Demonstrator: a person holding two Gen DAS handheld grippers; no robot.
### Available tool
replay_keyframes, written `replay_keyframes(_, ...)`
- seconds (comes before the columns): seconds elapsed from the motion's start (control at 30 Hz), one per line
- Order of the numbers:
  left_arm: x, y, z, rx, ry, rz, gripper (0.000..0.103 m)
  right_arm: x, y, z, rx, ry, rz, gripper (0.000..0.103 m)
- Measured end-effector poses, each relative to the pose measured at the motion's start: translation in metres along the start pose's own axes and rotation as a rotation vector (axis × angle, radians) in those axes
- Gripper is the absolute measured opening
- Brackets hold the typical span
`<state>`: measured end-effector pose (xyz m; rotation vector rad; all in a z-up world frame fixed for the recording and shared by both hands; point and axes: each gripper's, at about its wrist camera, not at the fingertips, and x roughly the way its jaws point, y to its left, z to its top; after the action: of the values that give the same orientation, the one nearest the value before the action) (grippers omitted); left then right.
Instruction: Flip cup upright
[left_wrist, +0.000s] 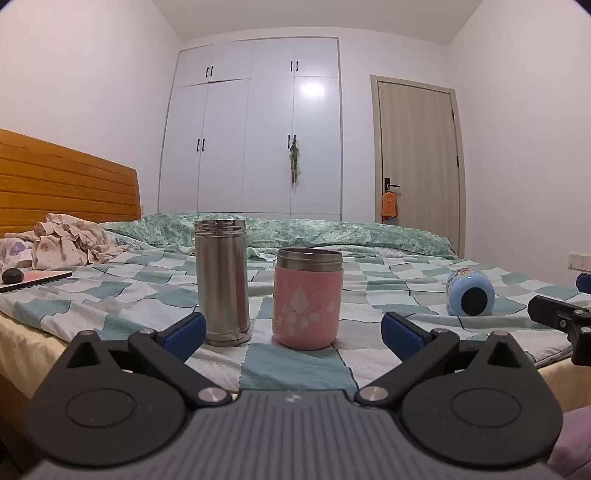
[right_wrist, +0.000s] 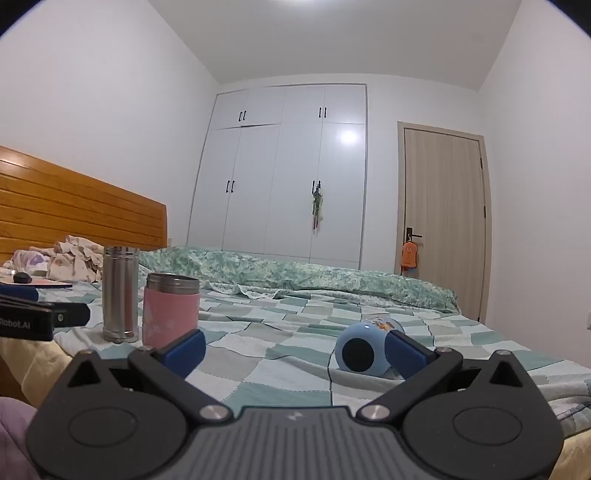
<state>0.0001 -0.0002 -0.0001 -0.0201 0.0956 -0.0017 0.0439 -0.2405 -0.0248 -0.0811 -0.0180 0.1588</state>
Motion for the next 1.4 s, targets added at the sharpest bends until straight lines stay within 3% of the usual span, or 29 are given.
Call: replay_keyframes(1.4,-0.0001,-0.0029,0.0004,0.015,-0.009,0.001,0.103,-0.0002,-0.0018,0.0013,0.013,-0.008,-0.001,0.103)
